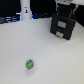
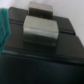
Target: Open the kcup holder, insert the kcup into the holder, and close the kcup holder
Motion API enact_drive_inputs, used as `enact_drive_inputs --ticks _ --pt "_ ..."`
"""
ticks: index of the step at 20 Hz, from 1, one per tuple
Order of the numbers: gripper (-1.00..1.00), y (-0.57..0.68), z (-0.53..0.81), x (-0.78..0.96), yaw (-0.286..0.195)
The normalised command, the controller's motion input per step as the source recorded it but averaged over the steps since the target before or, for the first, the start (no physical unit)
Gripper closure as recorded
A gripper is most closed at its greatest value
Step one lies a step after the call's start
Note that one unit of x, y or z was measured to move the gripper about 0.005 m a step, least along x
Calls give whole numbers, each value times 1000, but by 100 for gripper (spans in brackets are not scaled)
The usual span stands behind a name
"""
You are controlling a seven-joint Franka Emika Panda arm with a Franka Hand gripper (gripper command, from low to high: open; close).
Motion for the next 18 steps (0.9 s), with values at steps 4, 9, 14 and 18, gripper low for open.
enact_drive_inputs --ticks 4,9,14,18 --pt "-100 424 -297 -105 -146" --pt "-100 256 -358 -176 -135" --pt "-100 92 -378 -328 -84" --pt "-100 4 -414 -423 -13"
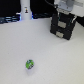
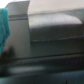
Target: Open the kcup holder, insert the kcup into the holder, and close the kcup holder
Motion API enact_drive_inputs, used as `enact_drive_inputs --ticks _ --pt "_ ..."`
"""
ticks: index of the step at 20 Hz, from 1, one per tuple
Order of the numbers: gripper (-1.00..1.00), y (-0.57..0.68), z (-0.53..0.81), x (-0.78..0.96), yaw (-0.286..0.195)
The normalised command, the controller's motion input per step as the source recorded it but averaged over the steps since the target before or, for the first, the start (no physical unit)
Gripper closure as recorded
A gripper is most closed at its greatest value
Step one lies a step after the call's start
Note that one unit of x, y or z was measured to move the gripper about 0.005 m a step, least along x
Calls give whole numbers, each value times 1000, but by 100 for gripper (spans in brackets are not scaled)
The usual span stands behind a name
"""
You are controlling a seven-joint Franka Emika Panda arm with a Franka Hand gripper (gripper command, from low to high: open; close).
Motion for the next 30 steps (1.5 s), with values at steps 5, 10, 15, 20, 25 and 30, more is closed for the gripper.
enact_drive_inputs --ticks 5,10,15,20,25,30 --pt "-100 2 -395 -413 8" --pt "100 17 -218 -292 3" --pt "100 4 1 -12 -8" --pt "100 -9 4 4 -6" --pt "100 -14 -1 30 -5" --pt "100 -139 159 311 -1"
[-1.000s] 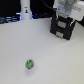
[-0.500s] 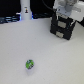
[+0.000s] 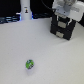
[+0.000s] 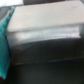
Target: Open the kcup holder, insert the kcup into the holder, and close the kcup holder
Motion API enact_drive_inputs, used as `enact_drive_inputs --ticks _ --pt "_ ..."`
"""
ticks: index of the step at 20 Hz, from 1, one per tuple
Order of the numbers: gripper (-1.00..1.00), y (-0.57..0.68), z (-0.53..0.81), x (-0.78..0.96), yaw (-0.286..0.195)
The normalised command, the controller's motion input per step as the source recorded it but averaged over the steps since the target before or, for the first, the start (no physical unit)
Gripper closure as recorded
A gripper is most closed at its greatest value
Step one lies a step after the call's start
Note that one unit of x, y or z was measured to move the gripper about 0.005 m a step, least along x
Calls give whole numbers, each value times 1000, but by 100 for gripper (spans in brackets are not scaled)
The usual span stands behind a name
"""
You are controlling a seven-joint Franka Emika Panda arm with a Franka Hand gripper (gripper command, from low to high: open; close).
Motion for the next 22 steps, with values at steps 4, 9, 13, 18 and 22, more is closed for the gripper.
enact_drive_inputs --ticks 4,9,13,18,22 --pt "100 -324 376 791 -1" --pt "100 -325 272 801 -28" --pt "100 -379 175 929 -54" --pt "100 -379 201 943 -55" --pt "100 -412 198 923 -59"
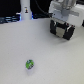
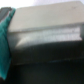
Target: Open the kcup holder, insert the kcup into the holder, and close the kcup holder
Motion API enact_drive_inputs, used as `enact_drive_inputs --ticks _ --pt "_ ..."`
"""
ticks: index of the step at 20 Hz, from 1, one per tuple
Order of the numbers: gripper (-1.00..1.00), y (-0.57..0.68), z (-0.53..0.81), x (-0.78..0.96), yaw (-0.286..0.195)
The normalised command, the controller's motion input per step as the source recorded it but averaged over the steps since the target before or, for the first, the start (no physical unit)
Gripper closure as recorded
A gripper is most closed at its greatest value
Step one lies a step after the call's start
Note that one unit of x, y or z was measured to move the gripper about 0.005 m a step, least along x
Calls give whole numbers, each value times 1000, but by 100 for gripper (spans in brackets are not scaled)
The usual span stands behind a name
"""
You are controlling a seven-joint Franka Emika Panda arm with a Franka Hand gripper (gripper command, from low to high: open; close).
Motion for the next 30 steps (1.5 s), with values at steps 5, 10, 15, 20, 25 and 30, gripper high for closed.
enact_drive_inputs --ticks 5,10,15,20,25,30 --pt "100 -481 169 838 -62" --pt "100 -364 125 867 -64" --pt "100 -397 79 826 -57" --pt "100 -421 56 761 -53" --pt "100 -464 42 781 -38" --pt "-100 -197 68 190 -26"
